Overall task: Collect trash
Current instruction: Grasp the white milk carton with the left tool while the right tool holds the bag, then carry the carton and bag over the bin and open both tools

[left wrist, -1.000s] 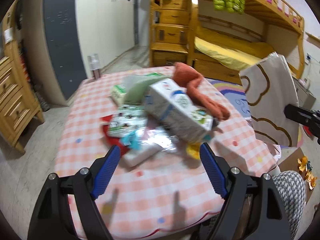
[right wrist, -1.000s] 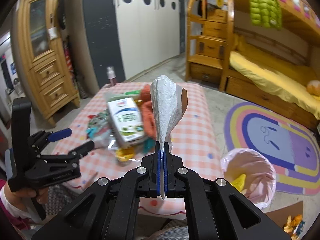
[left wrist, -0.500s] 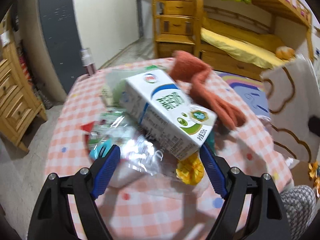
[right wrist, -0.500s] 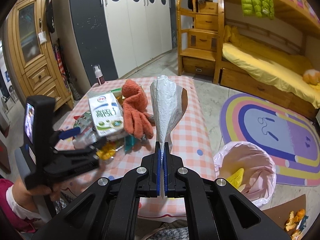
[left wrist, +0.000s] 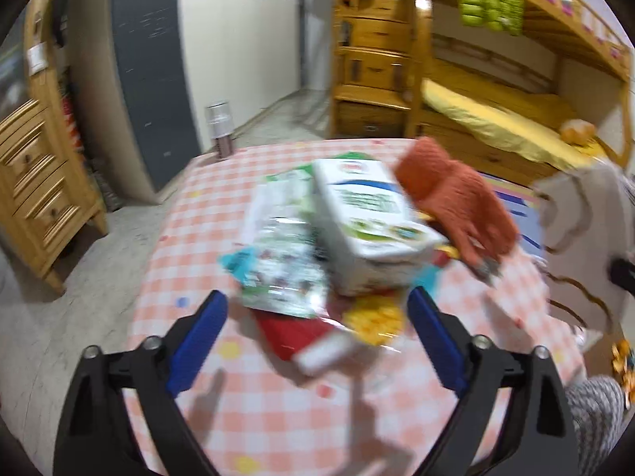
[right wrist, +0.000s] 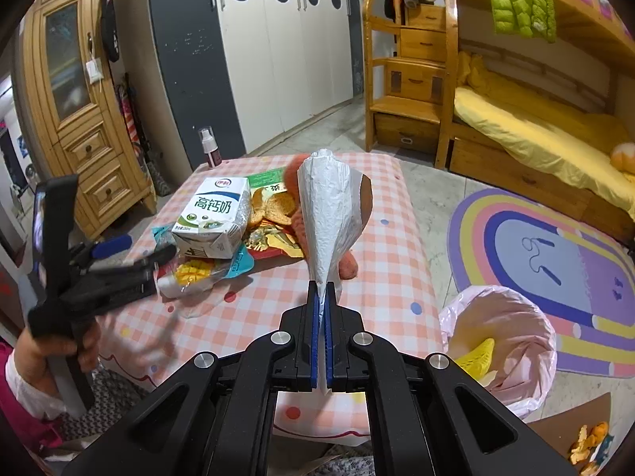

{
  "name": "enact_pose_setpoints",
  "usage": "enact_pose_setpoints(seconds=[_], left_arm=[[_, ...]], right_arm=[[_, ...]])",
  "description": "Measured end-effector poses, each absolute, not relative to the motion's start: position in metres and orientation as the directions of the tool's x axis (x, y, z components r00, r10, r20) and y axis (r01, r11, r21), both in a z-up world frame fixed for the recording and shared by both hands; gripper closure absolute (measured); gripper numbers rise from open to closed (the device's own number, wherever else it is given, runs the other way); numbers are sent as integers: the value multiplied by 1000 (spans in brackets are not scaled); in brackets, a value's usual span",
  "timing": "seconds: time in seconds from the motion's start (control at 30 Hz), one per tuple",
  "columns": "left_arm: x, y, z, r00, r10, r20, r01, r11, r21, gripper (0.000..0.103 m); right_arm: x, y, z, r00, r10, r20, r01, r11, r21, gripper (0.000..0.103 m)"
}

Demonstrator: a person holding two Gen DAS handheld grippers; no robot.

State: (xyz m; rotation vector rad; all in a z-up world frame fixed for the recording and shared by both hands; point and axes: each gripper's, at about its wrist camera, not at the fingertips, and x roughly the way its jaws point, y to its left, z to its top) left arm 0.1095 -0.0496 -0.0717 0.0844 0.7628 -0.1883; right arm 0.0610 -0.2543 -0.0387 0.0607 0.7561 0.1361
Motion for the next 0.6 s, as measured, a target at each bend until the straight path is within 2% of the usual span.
enact_pose_setpoints(seconds=[0.1,0.43,0.6], left_arm=[[107,-73,-70,717,-157,-679,241,970,29,7],[147,-112,-73,725,-3,-689,126,984,128,7],[166,-115,-80,706,10,-708,128,982,141,9]], right_arm=[[69,-258,-43,713,144,-686,-97,989,107,101],[78,-266,-50,708,153,-690,-83,988,133,101],[78,-271,-51,702,156,-695,-73,986,148,101]])
